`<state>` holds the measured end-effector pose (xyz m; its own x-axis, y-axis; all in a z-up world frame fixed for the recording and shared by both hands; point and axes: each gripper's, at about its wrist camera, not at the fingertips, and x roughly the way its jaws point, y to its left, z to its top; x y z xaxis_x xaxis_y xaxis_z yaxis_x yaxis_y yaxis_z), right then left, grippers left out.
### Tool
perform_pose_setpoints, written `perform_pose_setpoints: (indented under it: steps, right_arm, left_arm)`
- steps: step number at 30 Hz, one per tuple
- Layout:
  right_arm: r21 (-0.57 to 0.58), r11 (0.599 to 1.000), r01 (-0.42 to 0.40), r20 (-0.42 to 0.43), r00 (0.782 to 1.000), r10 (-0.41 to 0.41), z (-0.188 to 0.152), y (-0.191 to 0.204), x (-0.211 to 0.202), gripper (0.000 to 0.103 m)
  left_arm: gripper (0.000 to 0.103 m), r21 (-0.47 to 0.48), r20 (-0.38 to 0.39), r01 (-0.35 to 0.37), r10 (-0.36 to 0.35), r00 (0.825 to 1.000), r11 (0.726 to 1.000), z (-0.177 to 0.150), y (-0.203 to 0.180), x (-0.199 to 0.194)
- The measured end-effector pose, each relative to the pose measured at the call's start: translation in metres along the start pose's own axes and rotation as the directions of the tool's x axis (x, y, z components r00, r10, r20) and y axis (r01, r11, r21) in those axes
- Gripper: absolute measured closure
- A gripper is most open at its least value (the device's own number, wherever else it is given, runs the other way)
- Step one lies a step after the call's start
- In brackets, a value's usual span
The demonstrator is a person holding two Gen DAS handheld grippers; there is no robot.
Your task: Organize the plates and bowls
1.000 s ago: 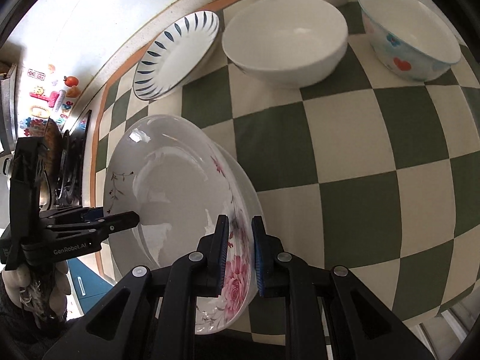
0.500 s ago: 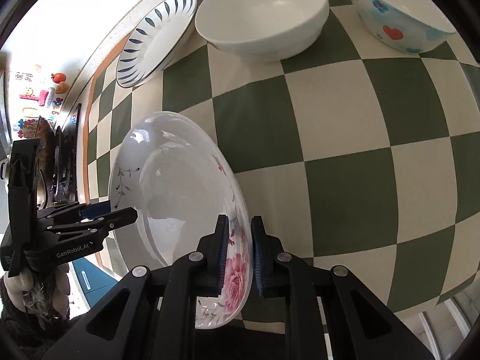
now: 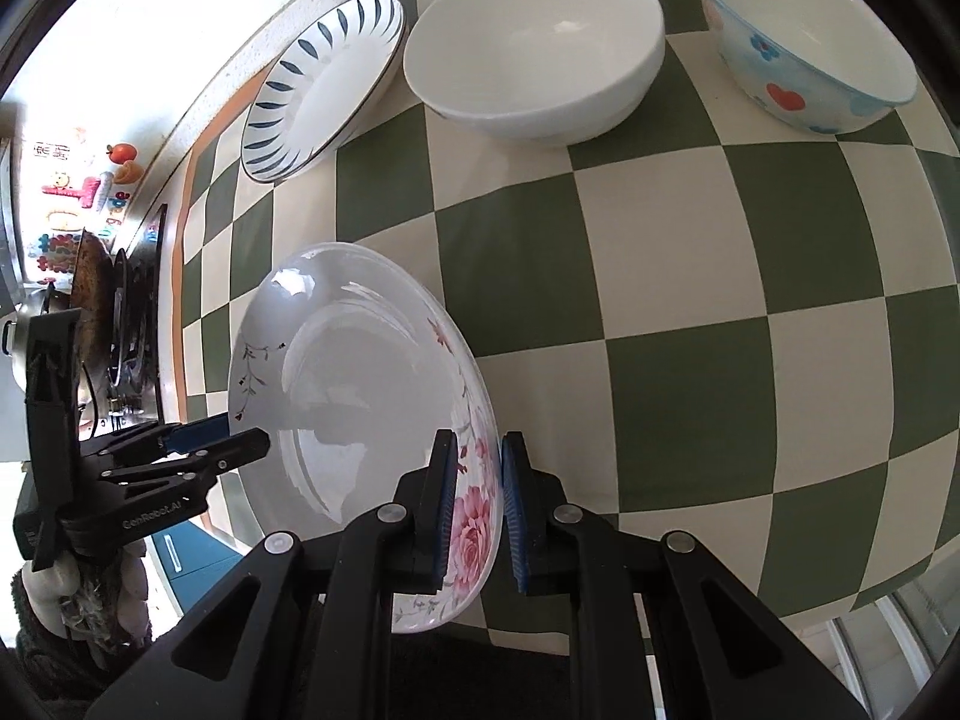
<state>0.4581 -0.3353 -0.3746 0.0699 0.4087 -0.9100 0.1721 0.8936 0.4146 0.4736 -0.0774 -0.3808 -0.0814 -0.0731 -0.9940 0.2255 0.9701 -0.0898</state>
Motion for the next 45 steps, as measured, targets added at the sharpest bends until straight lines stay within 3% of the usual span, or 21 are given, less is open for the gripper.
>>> perform_pose_setpoints:
  steps: [5, 8, 13, 16, 22, 28, 36, 40, 41, 43, 45]
  right_arm:
    - [0.006, 1.000, -0.016, 0.011, 1.000, 0.016, 0.004, 0.002, -0.014, 0.086]
    - [0.007, 0.999, -0.040, 0.062, 0.997, 0.040, 0.017, 0.008, -0.039, 0.086]
    - [-0.057, 0.995, -0.077, 0.175, 0.981, 0.086, 0.071, 0.039, -0.087, 0.085]
    - [-0.084, 0.996, -0.034, 0.213, 0.976, 0.051, 0.111, 0.057, -0.093, 0.074]
    - [-0.047, 0.999, 0.015, 0.175, 0.985, -0.007, 0.207, 0.070, -0.055, 0.071]
    - [-0.033, 0.999, 0.024, 0.087, 0.996, -0.021, 0.254, 0.070, -0.001, 0.071]
    - [-0.026, 0.998, 0.054, 0.010, 0.999, -0.053, 0.275, 0.062, 0.042, 0.071]
    - [-0.046, 0.997, 0.060, -0.003, 0.998, -0.061, 0.274, 0.062, 0.055, 0.072]
    - [-0.051, 0.997, 0.055, 0.000, 0.998, -0.055, 0.274, 0.063, 0.057, 0.074]
    - [-0.066, 0.997, 0.047, 0.011, 0.999, -0.046, 0.272, 0.067, 0.059, 0.086]
    - [-0.081, 0.994, 0.075, 0.027, 0.997, -0.073, 0.268, 0.074, 0.061, 0.086]
  left_arm:
    - [0.063, -0.033, 0.058, 0.033, -0.031, 0.998, 0.999, -0.002, 0.006, -0.030]
    - [0.062, -0.060, 0.132, 0.070, -0.062, 0.989, 0.996, 0.011, 0.014, -0.062]
    - [0.053, -0.100, 0.233, 0.090, -0.065, 0.970, 0.991, 0.076, 0.039, -0.098]
    - [0.053, -0.144, 0.237, 0.105, -0.069, 0.969, 0.984, 0.113, 0.068, -0.097]
    - [0.053, -0.236, 0.205, 0.173, -0.125, 0.971, 0.956, 0.180, 0.116, -0.056]
    - [0.053, -0.257, 0.165, 0.238, -0.200, 0.966, 0.937, 0.217, 0.127, -0.021]
    - [0.056, -0.222, 0.147, 0.259, -0.231, 0.962, 0.940, 0.232, 0.120, -0.005]
    - [0.065, -0.199, 0.149, 0.259, -0.232, 0.961, 0.945, 0.232, 0.113, -0.006]
    - [0.065, -0.195, 0.152, 0.256, -0.229, 0.961, 0.947, 0.232, 0.112, -0.006]
    - [0.065, -0.192, 0.152, 0.251, -0.224, 0.963, 0.949, 0.231, 0.110, -0.007]
    - [0.065, -0.187, 0.153, 0.250, -0.224, 0.963, 0.950, 0.230, 0.109, -0.009]
